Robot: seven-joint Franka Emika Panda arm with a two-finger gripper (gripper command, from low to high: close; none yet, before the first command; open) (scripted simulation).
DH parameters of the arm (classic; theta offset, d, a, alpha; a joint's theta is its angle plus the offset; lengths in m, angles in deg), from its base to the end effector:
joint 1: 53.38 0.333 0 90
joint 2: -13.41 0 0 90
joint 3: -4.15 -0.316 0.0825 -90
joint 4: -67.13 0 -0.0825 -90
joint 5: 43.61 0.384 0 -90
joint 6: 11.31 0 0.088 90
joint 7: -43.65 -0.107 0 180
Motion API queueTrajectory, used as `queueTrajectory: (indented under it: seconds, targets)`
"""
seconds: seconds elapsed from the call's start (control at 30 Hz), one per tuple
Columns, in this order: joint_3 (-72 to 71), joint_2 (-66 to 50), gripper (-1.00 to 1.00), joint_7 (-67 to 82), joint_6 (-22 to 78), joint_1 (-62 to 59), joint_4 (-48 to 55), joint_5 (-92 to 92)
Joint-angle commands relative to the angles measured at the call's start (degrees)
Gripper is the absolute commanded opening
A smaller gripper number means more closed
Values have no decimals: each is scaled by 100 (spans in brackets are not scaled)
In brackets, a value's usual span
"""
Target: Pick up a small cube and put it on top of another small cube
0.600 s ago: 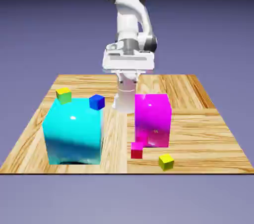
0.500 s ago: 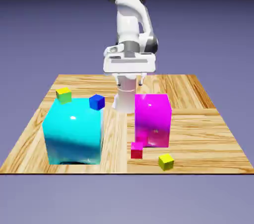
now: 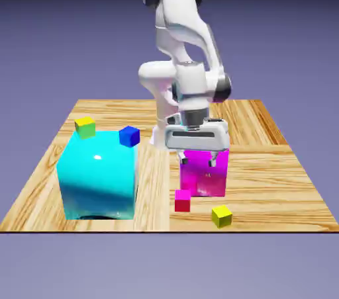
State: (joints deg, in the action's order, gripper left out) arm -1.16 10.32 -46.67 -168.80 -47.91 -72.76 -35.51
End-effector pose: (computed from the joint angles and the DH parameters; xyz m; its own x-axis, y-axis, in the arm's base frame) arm 0.5003 0.0895 0.3055 0.0691 -0.9934 -0.0912 -0.9687 -0.0449 -0.2441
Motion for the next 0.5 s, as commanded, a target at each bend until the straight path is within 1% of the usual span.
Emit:
queueTrajectory:
  seconds: [0.0,0.3,0.33,0.37,0.47]
  targets:
    - [-28,-186,0,-250,86,8,110,42]
    - [-276,-1861,0,-2492,860,225,1100,422]
    - [-285,-1919,0,-2570,887,232,1134,435]
    - [-285,-1920,0,-2570,887,232,1134,435]
    - [-302,-2542,0,-2528,381,283,1256,457]
